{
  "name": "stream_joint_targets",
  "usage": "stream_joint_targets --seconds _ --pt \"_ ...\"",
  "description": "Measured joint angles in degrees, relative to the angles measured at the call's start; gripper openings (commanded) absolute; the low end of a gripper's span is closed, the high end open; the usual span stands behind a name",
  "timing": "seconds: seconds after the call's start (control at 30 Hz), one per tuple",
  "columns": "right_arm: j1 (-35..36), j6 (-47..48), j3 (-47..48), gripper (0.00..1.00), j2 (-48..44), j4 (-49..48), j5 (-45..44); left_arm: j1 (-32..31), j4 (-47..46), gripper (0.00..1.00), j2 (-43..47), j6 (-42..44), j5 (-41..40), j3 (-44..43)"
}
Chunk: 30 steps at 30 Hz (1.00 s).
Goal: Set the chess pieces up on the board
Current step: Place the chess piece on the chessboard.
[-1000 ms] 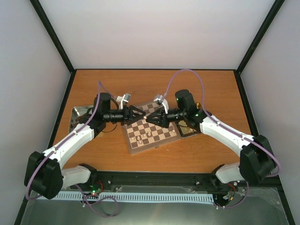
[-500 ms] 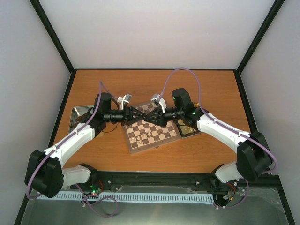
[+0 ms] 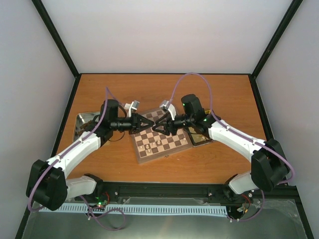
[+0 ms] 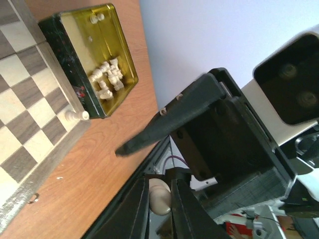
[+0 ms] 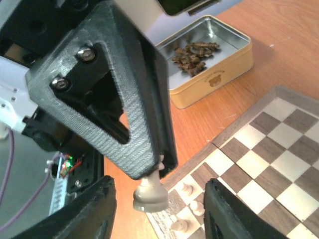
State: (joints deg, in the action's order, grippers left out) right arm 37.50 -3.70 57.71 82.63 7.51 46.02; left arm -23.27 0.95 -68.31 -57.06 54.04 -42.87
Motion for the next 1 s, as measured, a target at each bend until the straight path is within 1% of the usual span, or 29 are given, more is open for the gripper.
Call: stream_joint_targets --seconds 0.07,0.13,0.3,0.47,0.53,0.67,0.73,0.8,0.9,1.0 --pt "0.1 0.5 -0.3 0.65 -0.4 0.7 -1.9 0.0 0.6 0.04 0.4 1.2 -1.1 0.0" --pt "0.2 0.5 -1.2 0.68 -1.6 1.2 -4.4 0.0 2.3 0.04 1.3 3.4 -3.0 0.0" --pt "0.2 -0.7 -3.7 0.68 -5.2 4.3 -11.7 -0.1 10.8 0.02 3.0 11.6 -12.5 -1.3" --pt "0.2 -4.6 -4.2 0.68 -6.0 8.3 -23.8 -1.3 17.4 0.02 2.1 20.0 -22.7 -3.1" --pt "0.2 -7.0 -4.2 0.66 -6.1 10.0 -29.9 -4.6 20.2 0.01 -0.2 23.3 -28.3 -5.6" --pt "0.2 -12.5 -4.4 0.66 -7.4 13.2 -43.7 -12.3 22.8 0.01 -6.9 27.9 -37.1 -11.5" --pt "0.2 -15.9 -5.9 0.67 -10.4 14.3 -53.2 -17.1 23.5 0.01 -11.0 30.5 -42.1 -14.6" --pt "0.0 -18.4 -7.3 0.67 -13.7 15.7 -60.6 -20.9 24.3 0.01 -14.6 32.8 -45.4 -17.1" --pt "-0.6 -22.2 -8.7 0.68 -18.3 18.2 -70.3 -24.9 26.1 0.01 -20.1 35.7 -49.9 -20.9" --pt "-1.5 -27.1 -9.2 0.69 -21.5 21.6 -78.5 -26.9 27.1 0.01 -24.4 37.6 -53.5 -22.8"
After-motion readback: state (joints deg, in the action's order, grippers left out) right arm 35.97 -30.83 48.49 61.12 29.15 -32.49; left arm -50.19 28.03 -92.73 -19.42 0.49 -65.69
